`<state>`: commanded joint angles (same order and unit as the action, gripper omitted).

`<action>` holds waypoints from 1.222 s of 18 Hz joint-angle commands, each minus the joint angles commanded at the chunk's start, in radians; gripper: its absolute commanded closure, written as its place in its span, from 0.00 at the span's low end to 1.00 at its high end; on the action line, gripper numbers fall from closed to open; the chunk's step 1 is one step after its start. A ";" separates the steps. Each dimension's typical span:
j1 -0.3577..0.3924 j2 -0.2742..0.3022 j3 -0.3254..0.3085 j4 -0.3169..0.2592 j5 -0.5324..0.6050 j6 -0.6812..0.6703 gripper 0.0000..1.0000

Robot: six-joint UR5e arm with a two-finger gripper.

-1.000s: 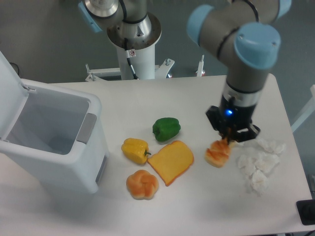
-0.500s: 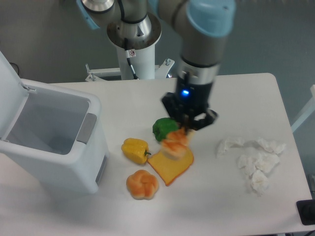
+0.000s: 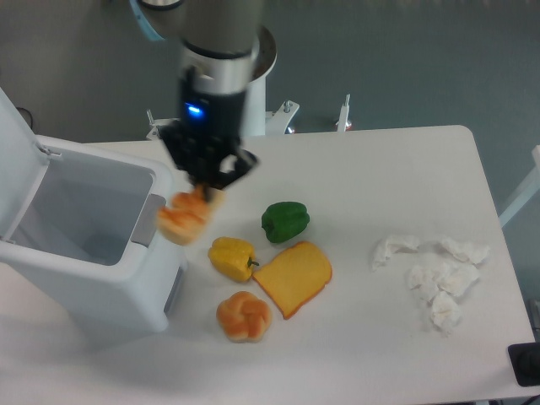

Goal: Place the square bread in the trash can
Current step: 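Lift the orange roll and carry it over the open trash can, then lower the roll into the trash can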

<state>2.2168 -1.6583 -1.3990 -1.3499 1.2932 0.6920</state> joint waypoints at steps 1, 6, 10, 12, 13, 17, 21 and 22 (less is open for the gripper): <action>-0.020 0.002 0.000 0.000 0.000 -0.014 0.83; -0.094 0.002 -0.021 0.005 -0.003 -0.039 0.72; -0.118 -0.005 -0.051 0.008 -0.005 -0.039 0.62; -0.118 -0.008 -0.055 0.008 -0.011 -0.039 0.50; -0.118 -0.008 -0.057 0.008 -0.015 -0.039 0.43; -0.118 -0.020 -0.058 0.006 -0.015 -0.039 0.00; -0.124 -0.038 -0.058 0.006 -0.012 -0.040 0.00; -0.124 -0.040 -0.058 0.006 -0.012 -0.040 0.00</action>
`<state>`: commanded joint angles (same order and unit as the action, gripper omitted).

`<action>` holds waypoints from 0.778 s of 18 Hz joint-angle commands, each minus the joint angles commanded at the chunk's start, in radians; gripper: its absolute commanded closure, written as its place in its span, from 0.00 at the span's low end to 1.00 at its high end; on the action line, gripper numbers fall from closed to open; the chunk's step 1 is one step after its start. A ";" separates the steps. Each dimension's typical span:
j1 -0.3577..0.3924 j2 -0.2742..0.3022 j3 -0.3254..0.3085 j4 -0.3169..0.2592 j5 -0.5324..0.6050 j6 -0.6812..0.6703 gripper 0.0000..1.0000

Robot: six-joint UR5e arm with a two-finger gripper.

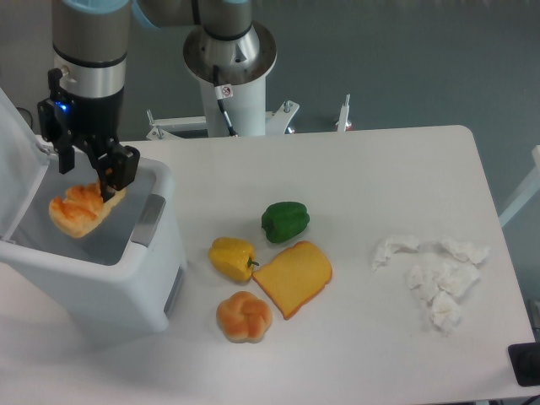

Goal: Place the square bread in the trash can
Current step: 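Lower the roll into the trash can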

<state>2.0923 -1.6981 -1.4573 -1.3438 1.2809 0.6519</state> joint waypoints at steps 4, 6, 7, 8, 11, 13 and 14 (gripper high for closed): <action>-0.002 -0.009 0.000 -0.002 0.000 0.000 0.00; -0.002 -0.015 0.000 0.000 0.000 0.000 0.00; 0.000 -0.020 0.002 0.002 0.002 0.000 0.00; 0.000 -0.020 0.002 0.002 0.002 0.000 0.00; 0.003 -0.023 0.002 0.002 0.003 0.000 0.00; 0.015 -0.021 0.005 0.003 0.003 0.000 0.00; 0.029 -0.021 0.005 0.003 0.003 0.002 0.00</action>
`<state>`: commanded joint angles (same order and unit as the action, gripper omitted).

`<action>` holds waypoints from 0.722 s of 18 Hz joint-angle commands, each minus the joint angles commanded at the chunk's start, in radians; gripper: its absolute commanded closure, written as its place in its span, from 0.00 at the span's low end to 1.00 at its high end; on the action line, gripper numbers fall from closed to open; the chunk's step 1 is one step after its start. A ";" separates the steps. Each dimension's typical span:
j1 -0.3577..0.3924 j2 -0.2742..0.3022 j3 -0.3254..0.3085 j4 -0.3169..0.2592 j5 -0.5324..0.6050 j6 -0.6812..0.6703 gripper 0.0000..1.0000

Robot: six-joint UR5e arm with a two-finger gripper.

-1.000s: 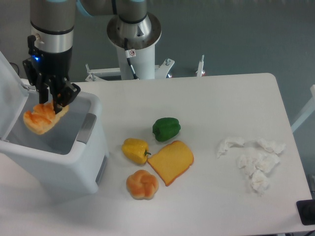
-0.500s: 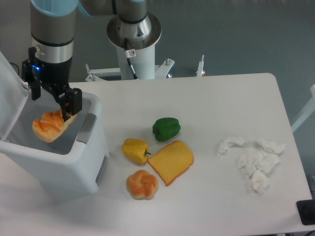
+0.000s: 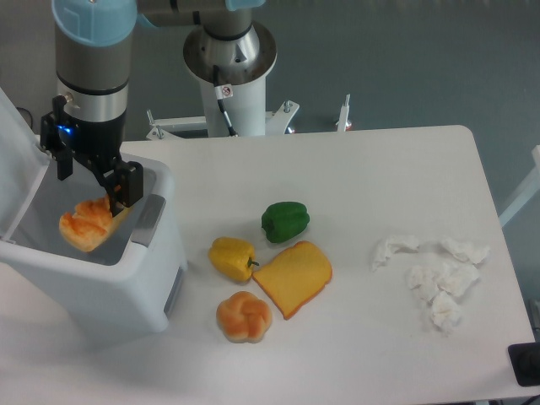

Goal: Place the square bread in the trash can
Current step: 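Lower the roll into the trash can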

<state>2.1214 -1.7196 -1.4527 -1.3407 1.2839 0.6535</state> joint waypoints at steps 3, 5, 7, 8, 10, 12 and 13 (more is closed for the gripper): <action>0.029 0.000 0.003 0.000 -0.002 0.008 0.00; 0.037 0.000 0.009 0.002 -0.002 0.009 0.00; 0.046 0.000 0.009 0.002 -0.002 0.009 0.00; 0.046 0.000 0.009 0.000 -0.002 0.009 0.00; 0.046 0.002 0.008 0.000 -0.002 0.005 0.00; 0.043 0.003 0.005 0.000 -0.005 -0.002 0.00; 0.040 0.005 0.003 -0.002 -0.006 -0.002 0.00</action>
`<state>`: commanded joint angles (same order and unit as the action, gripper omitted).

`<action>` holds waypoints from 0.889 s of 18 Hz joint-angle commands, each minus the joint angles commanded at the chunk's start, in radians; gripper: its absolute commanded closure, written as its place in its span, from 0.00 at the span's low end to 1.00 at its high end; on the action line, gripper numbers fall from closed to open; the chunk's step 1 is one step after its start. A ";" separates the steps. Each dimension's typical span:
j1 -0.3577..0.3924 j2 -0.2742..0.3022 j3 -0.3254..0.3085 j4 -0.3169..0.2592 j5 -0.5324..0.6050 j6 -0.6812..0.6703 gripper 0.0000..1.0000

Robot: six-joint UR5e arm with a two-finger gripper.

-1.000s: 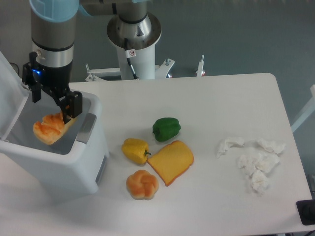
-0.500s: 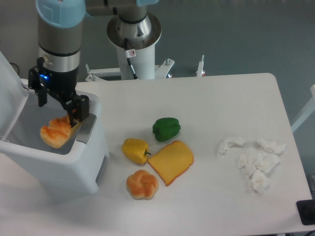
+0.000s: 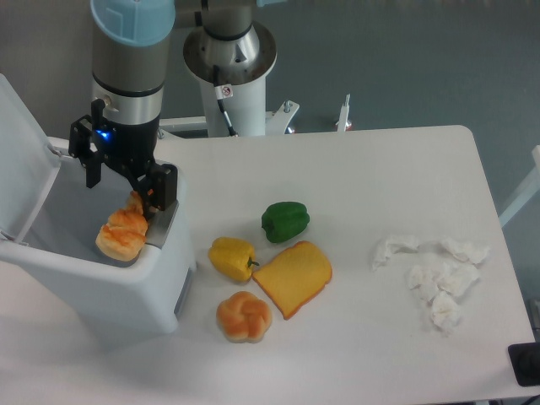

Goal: Place the square bread in the trash can
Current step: 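Lower the roll into the trash can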

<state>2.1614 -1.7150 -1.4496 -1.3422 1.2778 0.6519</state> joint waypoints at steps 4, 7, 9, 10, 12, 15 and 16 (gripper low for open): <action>-0.034 0.006 -0.002 -0.006 -0.009 -0.011 0.00; -0.046 0.003 -0.003 -0.006 -0.029 -0.049 0.00; -0.046 0.005 -0.002 -0.005 -0.041 -0.054 0.00; -0.046 0.003 0.001 -0.003 -0.040 -0.055 0.00; -0.045 0.005 0.002 -0.002 -0.038 -0.055 0.00; -0.037 -0.001 0.006 0.000 -0.037 -0.055 0.00; -0.037 -0.002 0.006 0.000 -0.034 -0.057 0.00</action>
<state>2.1246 -1.7165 -1.4435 -1.3422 1.2440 0.5952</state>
